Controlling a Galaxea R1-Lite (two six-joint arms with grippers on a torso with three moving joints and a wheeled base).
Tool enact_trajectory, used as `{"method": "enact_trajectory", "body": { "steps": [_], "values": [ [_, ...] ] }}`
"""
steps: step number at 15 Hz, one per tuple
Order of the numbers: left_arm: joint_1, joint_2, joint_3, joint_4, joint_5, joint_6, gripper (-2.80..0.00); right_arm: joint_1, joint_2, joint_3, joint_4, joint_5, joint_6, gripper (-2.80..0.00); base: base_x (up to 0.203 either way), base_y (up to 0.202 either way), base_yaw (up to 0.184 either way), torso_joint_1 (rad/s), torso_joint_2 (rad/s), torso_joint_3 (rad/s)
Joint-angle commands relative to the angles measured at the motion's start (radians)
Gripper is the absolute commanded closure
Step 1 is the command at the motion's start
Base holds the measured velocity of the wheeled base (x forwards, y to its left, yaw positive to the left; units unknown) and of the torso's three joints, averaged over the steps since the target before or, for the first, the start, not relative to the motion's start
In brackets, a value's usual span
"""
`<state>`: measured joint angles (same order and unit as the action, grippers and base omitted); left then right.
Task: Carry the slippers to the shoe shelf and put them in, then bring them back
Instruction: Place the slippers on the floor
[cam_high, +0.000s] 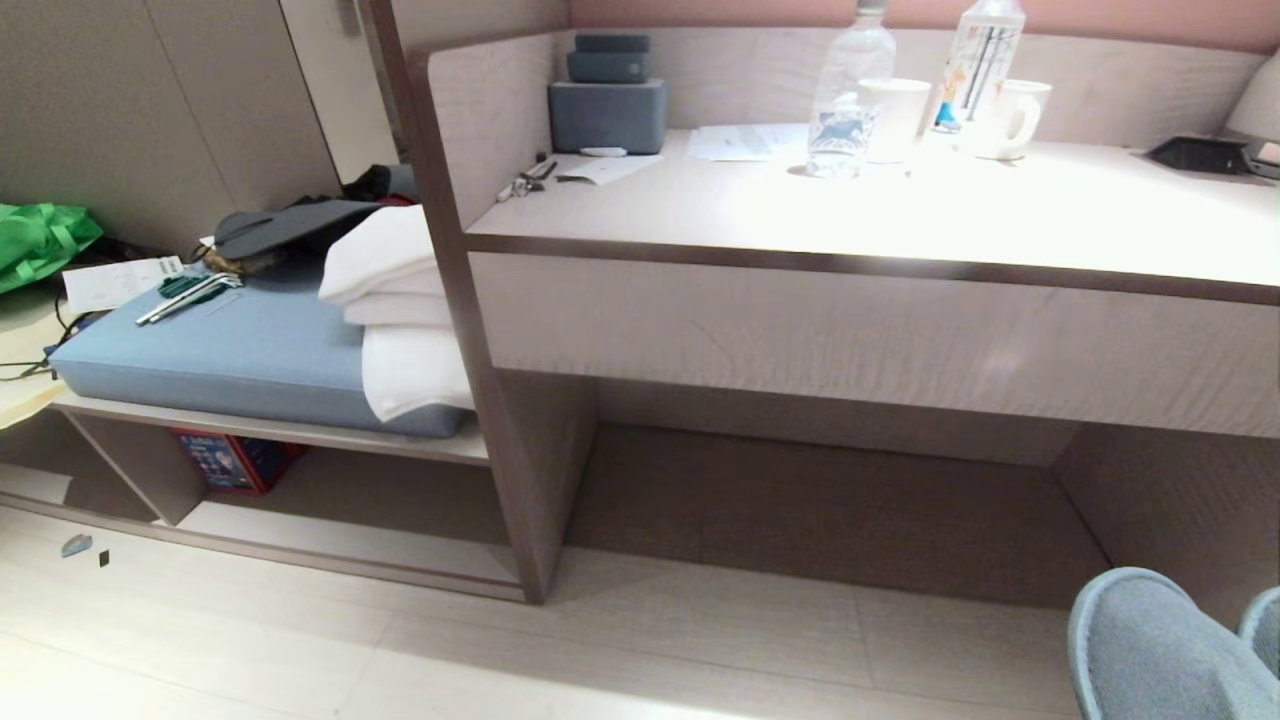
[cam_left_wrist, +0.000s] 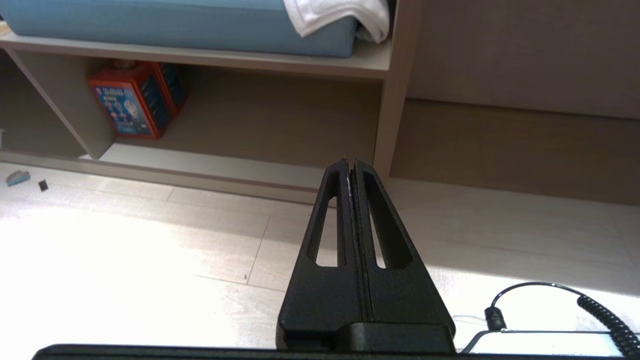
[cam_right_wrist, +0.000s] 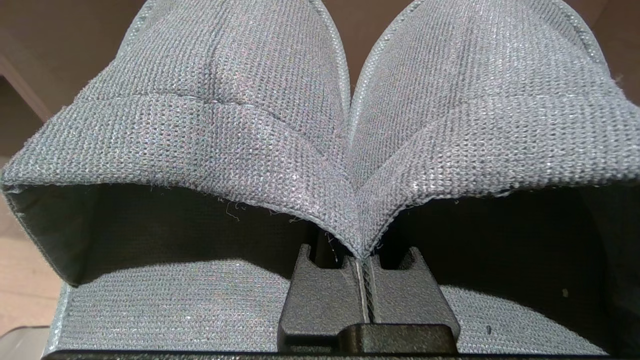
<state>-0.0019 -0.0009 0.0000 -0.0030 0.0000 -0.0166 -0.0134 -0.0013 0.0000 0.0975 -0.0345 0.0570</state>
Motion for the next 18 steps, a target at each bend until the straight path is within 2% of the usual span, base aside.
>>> {"method": "enact_trajectory", "body": {
  "steps": [1, 18],
  "values": [
    [0.000, -0.001, 0.000, 0.000, 0.001, 0.000, 0.00, 0.000, 0.001, 0.002, 0.001, 0.001, 0.000, 0.00, 0.000, 0.000, 0.000, 0.002, 0.00, -0.198],
    [0.000, -0.001, -0.001, 0.000, 0.002, 0.000, 0.00, 0.000, 0.001, 0.002, 0.001, 0.000, 0.000, 0.00, 0.000, 0.000, 0.000, 0.003, 0.00, -0.197]
  ]
}}
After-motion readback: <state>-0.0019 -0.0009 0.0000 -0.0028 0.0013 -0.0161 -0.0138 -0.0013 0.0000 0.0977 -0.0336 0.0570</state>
